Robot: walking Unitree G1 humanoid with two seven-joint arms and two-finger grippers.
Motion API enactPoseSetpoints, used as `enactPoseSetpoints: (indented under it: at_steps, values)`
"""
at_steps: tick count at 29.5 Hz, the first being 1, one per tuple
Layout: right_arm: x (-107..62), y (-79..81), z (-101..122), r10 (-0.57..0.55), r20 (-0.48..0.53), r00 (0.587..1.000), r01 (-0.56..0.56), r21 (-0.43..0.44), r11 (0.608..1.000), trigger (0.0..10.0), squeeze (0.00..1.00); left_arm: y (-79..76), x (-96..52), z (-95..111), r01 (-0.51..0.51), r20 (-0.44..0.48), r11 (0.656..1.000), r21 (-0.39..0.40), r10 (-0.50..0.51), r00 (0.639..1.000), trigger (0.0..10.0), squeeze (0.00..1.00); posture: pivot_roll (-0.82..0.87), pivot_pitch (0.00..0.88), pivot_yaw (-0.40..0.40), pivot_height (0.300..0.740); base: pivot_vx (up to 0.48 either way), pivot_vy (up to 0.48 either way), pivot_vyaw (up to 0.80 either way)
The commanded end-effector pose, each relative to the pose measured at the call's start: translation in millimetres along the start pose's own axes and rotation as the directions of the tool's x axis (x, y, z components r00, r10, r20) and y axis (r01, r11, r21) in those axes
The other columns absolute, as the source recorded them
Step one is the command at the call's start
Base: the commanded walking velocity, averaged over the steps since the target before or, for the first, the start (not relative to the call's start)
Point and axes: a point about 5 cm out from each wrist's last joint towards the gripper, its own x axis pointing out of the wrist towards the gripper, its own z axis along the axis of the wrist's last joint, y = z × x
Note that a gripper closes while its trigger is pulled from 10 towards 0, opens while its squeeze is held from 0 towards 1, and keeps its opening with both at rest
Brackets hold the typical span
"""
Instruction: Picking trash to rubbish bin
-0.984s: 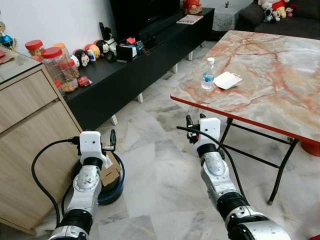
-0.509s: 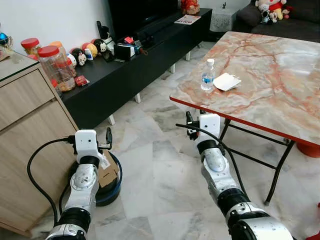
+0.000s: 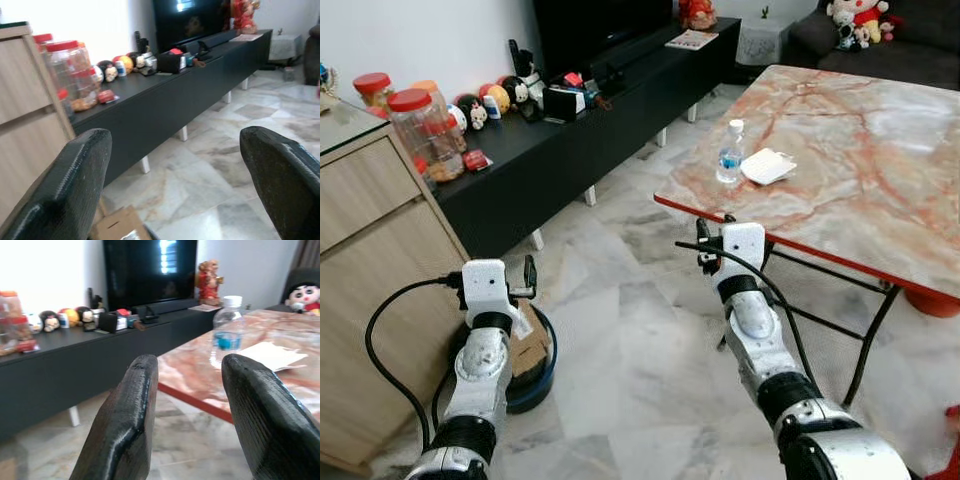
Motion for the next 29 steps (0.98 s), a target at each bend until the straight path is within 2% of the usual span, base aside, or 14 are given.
enactPoseSetpoints:
  at_steps: [1, 6, 11, 22, 29]
  values:
    - [5.8, 0.2, 6, -0.003, 0.001, 1.000, 0.003, 0.005, 1.000, 10.0, 0.00, 0.1, 5.9, 5, -0.004, 0.013, 1.000, -0.011, 0.004, 1.000, 10.0, 0.00, 0.04, 0.000, 0.042, 0.740, 0.000, 0.000, -0.80]
    - [8.6, -6.2, 10, -0.033, 0.020, 0.999, 0.033, 0.009, 0.999, 10.0, 0.00, -0.7, 8.4, 7, -0.031, 0.023, 0.999, -0.032, 0.032, 0.999, 10.0, 0.00, 0.03, 0.000, 0.036, 0.740, 0.000, 0.000, -0.80]
    - [10.1, -7.4, 12, -0.026, 0.026, 0.999, 0.026, -0.002, 1.000, 10.0, 0.00, -3.5, 8.7, 8, -0.019, 0.027, 1.000, -0.015, 0.019, 0.999, 10.0, 0.00, 0.03, 0.000, 0.031, 0.740, 0.000, 0.000, -0.80]
    - [10.1, -9.7, 13, -0.036, 0.030, 0.999, 0.036, -0.002, 0.999, 10.0, 0.00, -1.9, 10.5, 9, -0.047, 0.029, 0.999, -0.020, 0.048, 0.998, 10.0, 0.00, 0.02, 0.000, 0.024, 0.740, 0.000, -0.455, -0.80]
    - [16.5, -17.1, 23, -0.053, 0.054, 0.997, 0.055, -0.022, 0.998, 10.0, 0.00, -4.7, 12.9, 13, -0.045, 0.050, 0.999, -0.012, 0.045, 0.998, 10.0, 0.00, 0.02, 0.000, 0.005, 0.740, 0.000, -0.263, -0.80]
